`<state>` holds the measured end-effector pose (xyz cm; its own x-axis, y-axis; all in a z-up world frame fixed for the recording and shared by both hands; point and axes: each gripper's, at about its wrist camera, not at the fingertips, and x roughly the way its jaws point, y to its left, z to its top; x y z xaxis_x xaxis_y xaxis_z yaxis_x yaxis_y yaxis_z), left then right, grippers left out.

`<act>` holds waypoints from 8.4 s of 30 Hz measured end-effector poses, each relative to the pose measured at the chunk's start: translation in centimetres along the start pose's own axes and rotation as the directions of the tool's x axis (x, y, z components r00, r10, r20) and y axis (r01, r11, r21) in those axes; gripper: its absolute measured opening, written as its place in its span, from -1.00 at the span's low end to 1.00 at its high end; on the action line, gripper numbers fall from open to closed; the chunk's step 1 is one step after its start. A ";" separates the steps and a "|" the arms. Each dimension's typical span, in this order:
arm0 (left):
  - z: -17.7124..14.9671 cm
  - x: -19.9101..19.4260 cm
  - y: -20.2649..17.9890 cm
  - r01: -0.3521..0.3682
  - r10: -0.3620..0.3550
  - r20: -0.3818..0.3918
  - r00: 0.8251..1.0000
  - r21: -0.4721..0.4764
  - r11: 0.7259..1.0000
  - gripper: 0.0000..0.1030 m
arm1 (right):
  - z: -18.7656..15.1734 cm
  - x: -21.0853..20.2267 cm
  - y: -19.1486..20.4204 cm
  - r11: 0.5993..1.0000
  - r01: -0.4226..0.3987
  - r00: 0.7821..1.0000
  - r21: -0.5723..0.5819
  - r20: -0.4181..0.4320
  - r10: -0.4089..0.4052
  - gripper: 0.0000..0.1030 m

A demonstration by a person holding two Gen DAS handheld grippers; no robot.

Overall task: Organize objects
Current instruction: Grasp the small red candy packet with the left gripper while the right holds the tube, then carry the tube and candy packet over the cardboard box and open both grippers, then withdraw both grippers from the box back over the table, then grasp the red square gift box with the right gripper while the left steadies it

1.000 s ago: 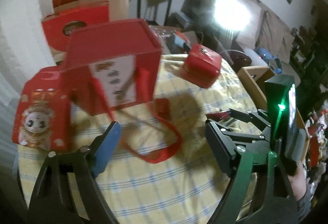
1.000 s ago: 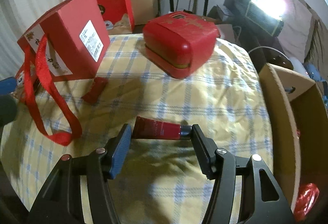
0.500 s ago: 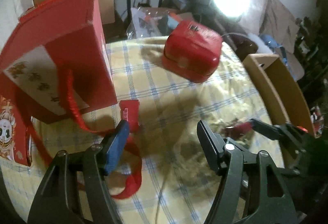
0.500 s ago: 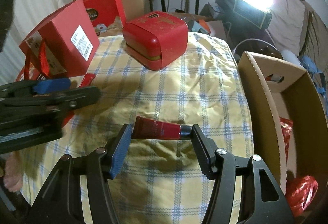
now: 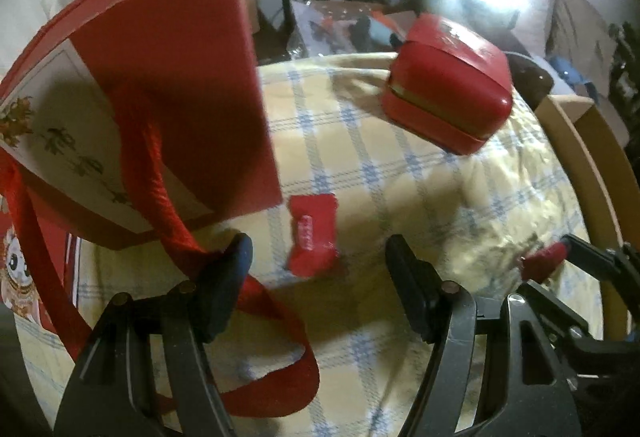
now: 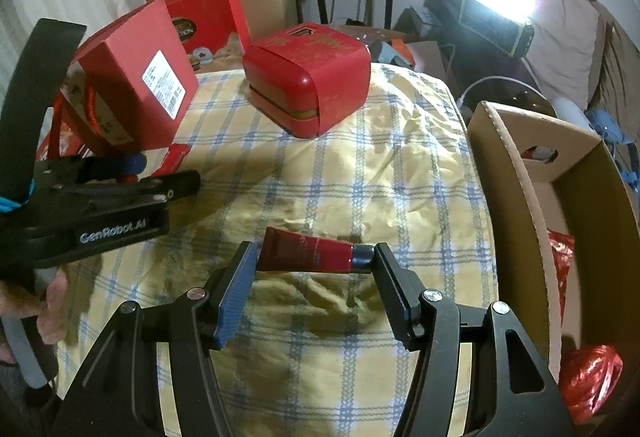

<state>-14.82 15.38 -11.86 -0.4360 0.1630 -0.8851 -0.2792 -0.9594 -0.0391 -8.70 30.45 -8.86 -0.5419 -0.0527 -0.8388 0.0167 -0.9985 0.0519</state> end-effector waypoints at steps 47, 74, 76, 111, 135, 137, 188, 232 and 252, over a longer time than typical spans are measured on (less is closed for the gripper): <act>-3.2 -7.0 -4.5 0.170 -0.175 0.069 0.982 0.074 0.983 -0.63 | -1.3 -6.1 -3.5 0.997 0.070 0.997 0.034 0.021 -0.071 0.18; -3.6 -8.7 -23.6 0.332 -0.336 -0.028 0.941 0.252 0.909 -0.63 | -7.1 -12.4 -19.0 0.948 0.216 0.976 0.233 -0.022 -0.216 0.18; -3.5 -8.4 -24.6 0.340 -0.342 -0.040 0.939 0.258 0.904 -0.63 | -7.6 -12.4 -20.0 0.943 0.223 0.975 0.248 -0.033 -0.222 0.18; -1.6 -8.4 -25.2 0.291 -0.304 0.009 0.953 0.265 0.919 0.58 | -7.5 -10.1 -22.4 0.917 0.258 0.966 0.305 -0.074 -0.247 0.53; -1.9 -8.9 -10.6 0.162 -0.168 0.066 0.984 0.088 0.983 0.98 | -3.8 -8.2 -12.8 0.970 0.124 0.992 0.211 -0.027 -0.121 0.98; -2.0 -9.2 -9.4 0.149 -0.155 0.074 0.985 0.082 0.986 0.98 | -3.4 -7.7 -11.7 0.974 0.113 0.994 0.195 -0.028 -0.110 0.98; -1.2 -11.6 15.9 0.060 -0.029 0.148 0.989 -0.211 0.976 0.91 | 8.4 -2.8 9.0 0.990 -0.098 0.995 -0.100 0.009 0.100 0.97; 2.2 -6.9 12.4 0.221 -0.223 0.222 0.949 0.037 0.975 0.51 | 9.4 3.7 14.6 0.910 -0.221 0.969 -0.352 0.026 0.245 0.22; 2.0 -11.5 5.6 0.237 -0.264 0.279 0.923 0.128 0.963 0.47 | 7.1 -1.9 9.6 0.933 -0.159 0.979 -0.321 0.070 0.191 0.21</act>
<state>-13.10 8.63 -0.94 -0.5677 0.4682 -0.6772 -0.4818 -0.8559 -0.1879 -13.48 21.07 -2.90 -0.5859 -0.2410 -0.7737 0.3719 -0.9283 0.0075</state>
